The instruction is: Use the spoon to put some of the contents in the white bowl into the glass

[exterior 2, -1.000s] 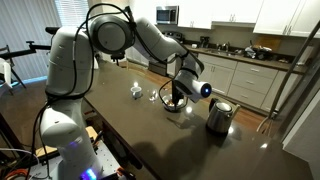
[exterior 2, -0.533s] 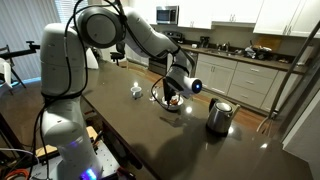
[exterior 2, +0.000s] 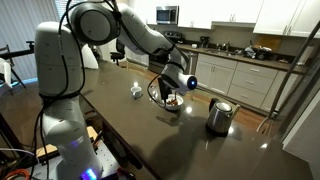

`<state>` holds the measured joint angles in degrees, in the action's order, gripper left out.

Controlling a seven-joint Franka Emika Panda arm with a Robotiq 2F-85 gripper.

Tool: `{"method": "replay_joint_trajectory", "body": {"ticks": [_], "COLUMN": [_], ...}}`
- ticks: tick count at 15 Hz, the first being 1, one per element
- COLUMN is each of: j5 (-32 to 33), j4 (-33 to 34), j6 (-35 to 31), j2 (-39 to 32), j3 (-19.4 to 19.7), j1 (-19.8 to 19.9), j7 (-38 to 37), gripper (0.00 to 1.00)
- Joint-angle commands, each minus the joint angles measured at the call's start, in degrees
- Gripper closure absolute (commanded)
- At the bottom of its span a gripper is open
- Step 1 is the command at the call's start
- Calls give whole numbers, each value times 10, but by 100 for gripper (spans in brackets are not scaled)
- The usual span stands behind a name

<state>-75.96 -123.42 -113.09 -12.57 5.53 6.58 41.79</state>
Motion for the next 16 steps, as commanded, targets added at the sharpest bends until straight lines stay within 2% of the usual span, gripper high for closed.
{"method": "replay_joint_trajectory", "body": {"ticks": [1, 6, 16], "j5": [18, 45, 54], "j4": [-9, 1, 25], "j6": [-37, -93, -114], "j2": [11, 3, -10], "j3": [-5, -15, -19], "j1": [-17, -36, -34], "j7": [9, 4, -3], "gripper": [95, 95, 95]}}
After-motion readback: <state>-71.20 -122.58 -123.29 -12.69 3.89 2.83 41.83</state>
